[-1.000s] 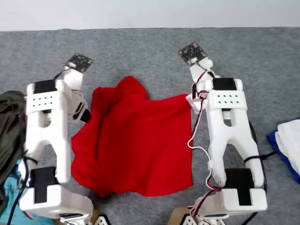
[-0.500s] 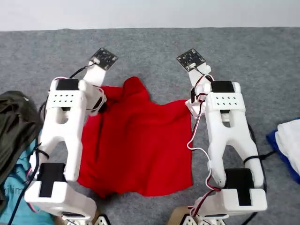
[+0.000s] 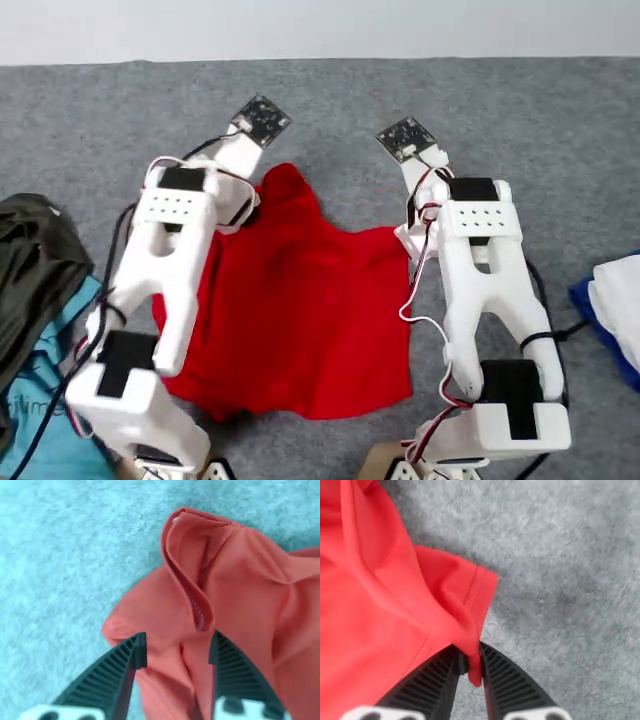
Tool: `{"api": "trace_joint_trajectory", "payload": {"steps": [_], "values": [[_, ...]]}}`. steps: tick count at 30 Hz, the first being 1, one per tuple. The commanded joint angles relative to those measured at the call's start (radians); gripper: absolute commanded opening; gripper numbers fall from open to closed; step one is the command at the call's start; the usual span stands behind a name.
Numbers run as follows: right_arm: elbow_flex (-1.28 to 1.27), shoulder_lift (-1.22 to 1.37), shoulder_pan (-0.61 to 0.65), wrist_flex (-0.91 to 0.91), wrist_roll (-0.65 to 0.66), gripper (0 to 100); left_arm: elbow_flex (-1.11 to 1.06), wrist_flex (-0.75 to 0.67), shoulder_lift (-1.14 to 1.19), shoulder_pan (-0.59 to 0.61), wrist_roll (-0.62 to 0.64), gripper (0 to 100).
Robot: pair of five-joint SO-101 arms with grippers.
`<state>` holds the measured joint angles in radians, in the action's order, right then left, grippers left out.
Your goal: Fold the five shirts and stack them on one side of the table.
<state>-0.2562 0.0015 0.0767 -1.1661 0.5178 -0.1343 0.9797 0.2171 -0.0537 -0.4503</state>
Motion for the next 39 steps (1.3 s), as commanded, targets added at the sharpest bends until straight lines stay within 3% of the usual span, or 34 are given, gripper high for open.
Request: {"api": "trace_joint_trajectory", "payload": {"steps": [1, 6, 13, 22, 30, 35, 39], "values": [[0.008, -0.016, -0.002, -0.002, 0.008, 1.1, 0.094, -0.018, 0.063, -0.008, -0.009, 21], [0.011, -0.016, -0.001, -0.001, 0.008, 1.1, 0.194, -0.015, 0.170, -0.006, -0.009, 20], [0.014, -0.018, -0.001, -0.001, 0.009, 1.1, 0.220, -0.002, 0.221, -0.006, -0.044, 0], [0.014, -0.107, -0.001, -0.002, 0.014, 1.1, 0.372, 0.195, 0.132, 0.032, -0.048, 0], [0.014, -0.331, -0.002, -0.015, 0.015, 1.0, 0.567, 0.385, -0.052, 0.038, -0.043, 0], [0.014, -0.492, -0.008, -0.058, 0.018, 1.0, 0.673, 0.488, -0.193, 0.043, 0.025, 0], [0.014, -0.638, -0.010, -0.096, 0.080, 1.0, 0.754, 0.549, -0.330, 0.044, 0.029, 0]]}}
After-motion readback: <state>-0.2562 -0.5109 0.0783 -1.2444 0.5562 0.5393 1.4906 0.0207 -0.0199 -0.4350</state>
